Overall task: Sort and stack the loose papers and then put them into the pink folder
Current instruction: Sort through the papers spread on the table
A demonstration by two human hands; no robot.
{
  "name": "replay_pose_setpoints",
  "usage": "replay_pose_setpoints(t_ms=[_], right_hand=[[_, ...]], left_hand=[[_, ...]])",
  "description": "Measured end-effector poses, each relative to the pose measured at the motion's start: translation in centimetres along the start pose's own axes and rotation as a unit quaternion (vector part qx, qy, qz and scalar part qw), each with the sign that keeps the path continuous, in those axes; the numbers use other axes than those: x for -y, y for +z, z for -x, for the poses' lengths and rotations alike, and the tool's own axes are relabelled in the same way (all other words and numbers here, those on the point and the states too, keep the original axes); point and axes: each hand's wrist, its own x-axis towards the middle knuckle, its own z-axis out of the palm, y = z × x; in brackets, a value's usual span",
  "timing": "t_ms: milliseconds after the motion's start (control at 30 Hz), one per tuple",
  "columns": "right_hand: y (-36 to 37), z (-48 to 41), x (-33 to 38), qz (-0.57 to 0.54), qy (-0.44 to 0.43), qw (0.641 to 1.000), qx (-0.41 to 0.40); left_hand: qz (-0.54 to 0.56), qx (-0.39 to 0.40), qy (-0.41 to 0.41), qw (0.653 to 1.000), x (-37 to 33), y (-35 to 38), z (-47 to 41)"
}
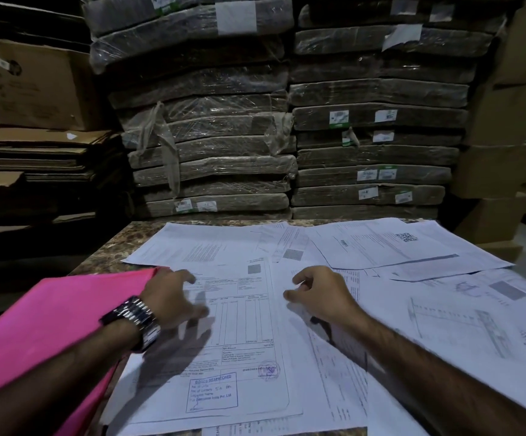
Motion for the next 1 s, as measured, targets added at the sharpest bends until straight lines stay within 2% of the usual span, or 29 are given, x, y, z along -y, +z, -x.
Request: replay_pose_setpoints(t_ms=[233, 500, 600, 700, 767, 867, 1000], right_hand=[[-3.4, -3.3, -3.4, -0.075, 0.109, 0.983, -0.130], [-3.5, -5.5, -6.0, -0.179, 0.200, 0.957, -0.111], [-3.6, -6.0, -6.8, -0.250, 0.208, 0.942, -0.087], [-4.1, -6.1, -7.0, -0.309, 0.211, 0.924, -0.074], [-4.5, -6.0, -7.2, -0.324, 0.213, 0.920, -0.061], [-4.6, -5.8, -7.3, -0.323, 0.202, 0.923, -0.058], [-4.5, -6.3, -8.0, -0.253, 0.218, 0.934, -0.127]], left_hand=[[0.165, 0.021, 0.108, 0.980, -9.6, 1.9, -3.0], [0.259, 0.108, 0.089, 0.956, -19.2, 5.0, -9.4], [0.218, 0.106, 0.108, 0.964, -21.1, 5.7, -11.3], [0.096, 0.086, 0.167, 0.978, -22.2, 6.2, -12.6], [0.007, 0.096, 0.211, 0.973, -22.4, 6.6, -13.3], [-0.070, 0.122, 0.254, 0.957, -22.1, 7.2, -14.2], [-0.091, 0.075, 0.317, 0.941, -21.3, 8.1, -15.0]])
